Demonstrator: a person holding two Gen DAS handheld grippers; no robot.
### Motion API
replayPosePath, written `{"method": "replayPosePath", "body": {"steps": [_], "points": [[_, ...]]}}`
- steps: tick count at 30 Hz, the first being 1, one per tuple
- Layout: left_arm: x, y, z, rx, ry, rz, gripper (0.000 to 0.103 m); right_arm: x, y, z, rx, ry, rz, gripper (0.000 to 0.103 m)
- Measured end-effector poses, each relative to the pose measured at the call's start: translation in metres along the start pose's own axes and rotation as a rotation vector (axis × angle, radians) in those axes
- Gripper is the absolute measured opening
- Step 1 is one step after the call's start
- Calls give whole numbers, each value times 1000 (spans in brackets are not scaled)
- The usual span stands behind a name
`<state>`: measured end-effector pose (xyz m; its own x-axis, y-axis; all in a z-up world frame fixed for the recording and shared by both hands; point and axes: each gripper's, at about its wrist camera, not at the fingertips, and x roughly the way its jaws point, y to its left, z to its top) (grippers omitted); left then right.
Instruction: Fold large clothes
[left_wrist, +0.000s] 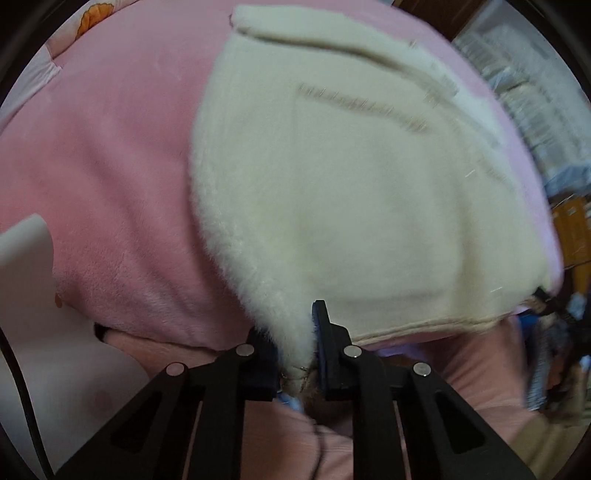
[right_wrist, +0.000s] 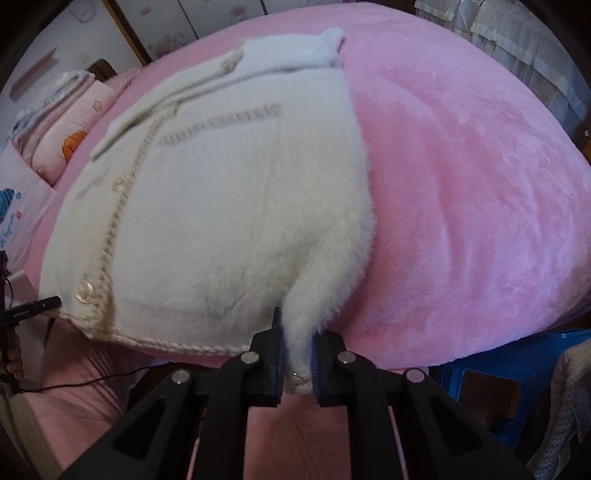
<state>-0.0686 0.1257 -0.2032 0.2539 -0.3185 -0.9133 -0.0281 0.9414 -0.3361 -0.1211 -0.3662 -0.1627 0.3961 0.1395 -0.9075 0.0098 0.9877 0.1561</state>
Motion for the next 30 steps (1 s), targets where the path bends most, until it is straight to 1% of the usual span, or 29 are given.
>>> {"method": "replayPosePath", "body": {"steps": [1, 3, 7, 9, 10, 11, 13, 15, 18, 19, 20, 21, 23, 24, 25, 26, 27, 28, 29, 30], "points": [[-12, -4, 5, -16, -21, -50, 12, -10, -1, 3, 11, -23, 16, 10], [-32, -11, 16, -40, -63, -122, 12, -29, 0, 13, 32, -73, 51, 10], [-66, -19, 49, -118, -156, -239, 12, -62, 5, 43, 81, -167, 142, 10], [-80, -15, 68, -164, -199, -278, 12, -72, 7, 60, 114, -204, 184, 10], [-86, -7, 74, -182, -213, -293, 12, -75, 9, 69, 132, -217, 205, 10], [-90, -5, 88, -201, -230, -303, 12, -76, 10, 81, 152, -228, 228, 10], [-91, -7, 113, -223, -252, -292, 12, -77, 11, 106, 184, -240, 265, 10], [-90, -6, 146, -259, -280, -284, 12, -73, 11, 136, 225, -249, 291, 10], [-95, 9, 195, -298, -325, -250, 12, -63, 5, 191, 307, -258, 335, 10], [-95, 17, 213, -311, -340, -234, 12, -59, 3, 210, 329, -263, 341, 10], [-91, 22, 232, -329, -356, -212, 12, -54, 1, 233, 346, -276, 330, 10], [-84, 27, 252, -339, -367, -184, 13, -51, -1, 248, 357, -287, 319, 10], [-63, 38, 286, -370, -354, -149, 17, -33, -3, 286, 361, -296, 298, 12], [-48, 42, 302, -371, -334, -149, 20, -21, -3, 304, 349, -296, 284, 14], [-34, 45, 316, -365, -308, -146, 24, -10, -3, 317, 331, -298, 246, 18], [-22, 46, 324, -361, -288, -104, 28, 4, -2, 329, 309, -294, 209, 22], [-9, 47, 333, -348, -271, -31, 41, 18, -1, 336, 300, -276, 165, 37], [0, 46, 340, -322, -268, 28, 50, 30, 0, 343, 288, -262, 105, 49], [8, 45, 345, -291, -275, 59, 51, 41, 3, 348, 263, -253, 59, 51], [14, 43, 347, -263, -272, 73, 51, 50, 5, 351, 239, -248, 38, 51]]}}
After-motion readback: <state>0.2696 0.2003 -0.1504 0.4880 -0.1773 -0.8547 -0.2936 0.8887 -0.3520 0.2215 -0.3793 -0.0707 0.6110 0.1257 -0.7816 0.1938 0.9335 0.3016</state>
